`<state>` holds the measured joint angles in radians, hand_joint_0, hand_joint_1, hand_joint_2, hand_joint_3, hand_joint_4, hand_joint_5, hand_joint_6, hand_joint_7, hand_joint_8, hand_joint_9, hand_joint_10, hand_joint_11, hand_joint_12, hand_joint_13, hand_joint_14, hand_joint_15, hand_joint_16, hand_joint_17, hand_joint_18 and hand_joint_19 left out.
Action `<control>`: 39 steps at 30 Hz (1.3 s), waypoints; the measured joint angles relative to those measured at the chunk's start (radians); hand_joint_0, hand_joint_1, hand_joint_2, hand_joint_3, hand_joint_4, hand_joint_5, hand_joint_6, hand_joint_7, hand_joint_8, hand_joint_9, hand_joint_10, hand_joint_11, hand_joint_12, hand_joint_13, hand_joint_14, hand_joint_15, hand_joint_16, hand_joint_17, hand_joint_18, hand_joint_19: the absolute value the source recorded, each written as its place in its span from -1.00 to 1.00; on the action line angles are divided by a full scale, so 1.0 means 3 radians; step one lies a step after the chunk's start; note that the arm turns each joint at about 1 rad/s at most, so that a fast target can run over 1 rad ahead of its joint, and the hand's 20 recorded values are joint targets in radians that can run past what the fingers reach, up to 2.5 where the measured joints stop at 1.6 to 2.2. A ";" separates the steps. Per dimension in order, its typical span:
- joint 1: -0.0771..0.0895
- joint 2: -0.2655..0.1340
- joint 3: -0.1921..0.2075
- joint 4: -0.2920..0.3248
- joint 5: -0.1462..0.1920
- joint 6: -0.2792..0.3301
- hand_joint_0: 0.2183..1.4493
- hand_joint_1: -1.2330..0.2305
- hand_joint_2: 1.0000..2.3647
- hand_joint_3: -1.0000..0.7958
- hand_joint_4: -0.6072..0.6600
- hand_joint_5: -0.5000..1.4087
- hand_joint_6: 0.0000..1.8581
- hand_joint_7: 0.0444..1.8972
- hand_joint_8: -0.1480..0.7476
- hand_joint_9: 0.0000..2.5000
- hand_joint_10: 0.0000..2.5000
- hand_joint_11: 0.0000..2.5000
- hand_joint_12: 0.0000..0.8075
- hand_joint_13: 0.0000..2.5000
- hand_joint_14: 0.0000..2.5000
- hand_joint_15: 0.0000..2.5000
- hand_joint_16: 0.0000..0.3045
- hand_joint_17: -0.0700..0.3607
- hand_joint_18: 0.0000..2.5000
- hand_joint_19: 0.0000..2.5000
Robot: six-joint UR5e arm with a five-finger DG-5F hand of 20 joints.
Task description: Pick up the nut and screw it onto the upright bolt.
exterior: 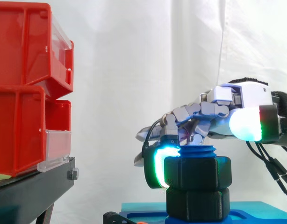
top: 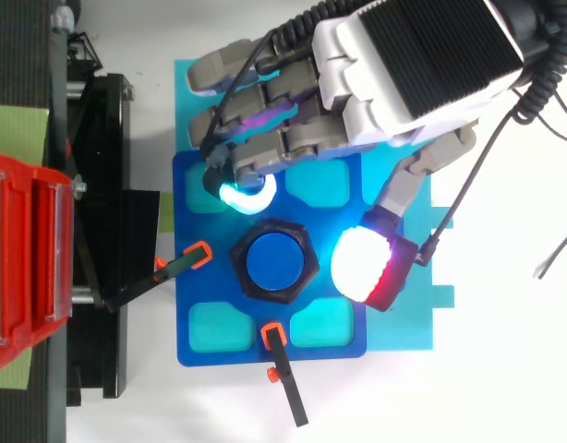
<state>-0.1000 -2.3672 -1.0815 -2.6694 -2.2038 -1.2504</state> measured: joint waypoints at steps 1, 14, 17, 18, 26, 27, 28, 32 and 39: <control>-0.0003 0.0000 0.0014 -0.0003 -0.0003 0.0000 -0.54 0.38 -1.00 -0.44 0.39 -0.53 -0.46 0.10 0.00 -0.23 -1.00 -1.00 -0.34 -0.55 -1.00 -1.00 -0.84 -0.42 -0.82 -1.00; -0.0032 0.0009 0.0119 -0.0077 -0.0026 0.0036 -0.54 0.38 -1.00 -0.44 0.41 -0.56 -0.46 0.00 0.00 -0.24 -1.00 -1.00 -0.30 -0.54 -1.00 -1.00 -0.82 -0.39 -0.81 -1.00; -0.0034 0.0020 0.0127 -0.0156 0.0018 0.0045 -0.55 0.38 -1.00 -0.44 0.42 -0.56 -0.46 0.01 0.00 -0.24 -1.00 -1.00 -0.29 -0.54 -1.00 -1.00 -0.82 -0.39 -0.81 -1.00; -0.0034 0.0022 0.0127 -0.0212 0.0064 0.0042 -0.55 0.38 -1.00 -0.44 0.42 -0.56 -0.46 0.01 0.00 -0.24 -1.00 -1.00 -0.30 -0.54 -1.00 -1.00 -0.82 -0.39 -0.81 -1.00; -0.0001 0.0033 0.0128 -0.0785 0.0536 -0.0122 -0.55 0.38 -1.00 -0.44 0.42 -0.56 -0.46 0.01 0.00 -0.24 -1.00 -1.00 -0.29 -0.54 -1.00 -1.00 -0.82 -0.39 -0.81 -1.00; 0.0006 0.0046 0.0128 -0.0873 0.0609 -0.0152 -0.55 0.38 -1.00 -0.44 0.42 -0.56 -0.46 0.01 -0.01 -0.24 -1.00 -1.00 -0.29 -0.54 -1.00 -1.00 -0.82 -0.39 -0.81 -1.00; 0.0012 0.0059 0.0127 -0.0928 0.0670 -0.0168 -0.55 0.38 -1.00 -0.44 0.42 -0.56 -0.46 0.00 0.00 -0.24 -1.00 -1.00 -0.29 -0.54 -1.00 -1.00 -0.82 -0.39 -0.81 -1.00; 0.0033 0.0089 0.0124 -0.1041 0.0888 -0.0201 -0.55 0.38 -1.00 -0.44 0.42 -0.56 -0.46 0.01 0.00 -0.24 -1.00 -1.00 -0.29 -0.54 -1.00 -1.00 -0.82 -0.38 -0.80 -1.00; 0.0058 0.0108 0.0114 -0.1077 0.0964 -0.0234 -0.55 0.38 -1.00 -0.44 0.42 -0.56 -0.46 0.01 0.00 -0.24 -1.00 -1.00 -0.30 -0.54 -1.00 -1.00 -0.82 -0.38 -0.81 -1.00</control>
<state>-0.0827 -2.3348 -1.0473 -2.9924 -1.9144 -1.3206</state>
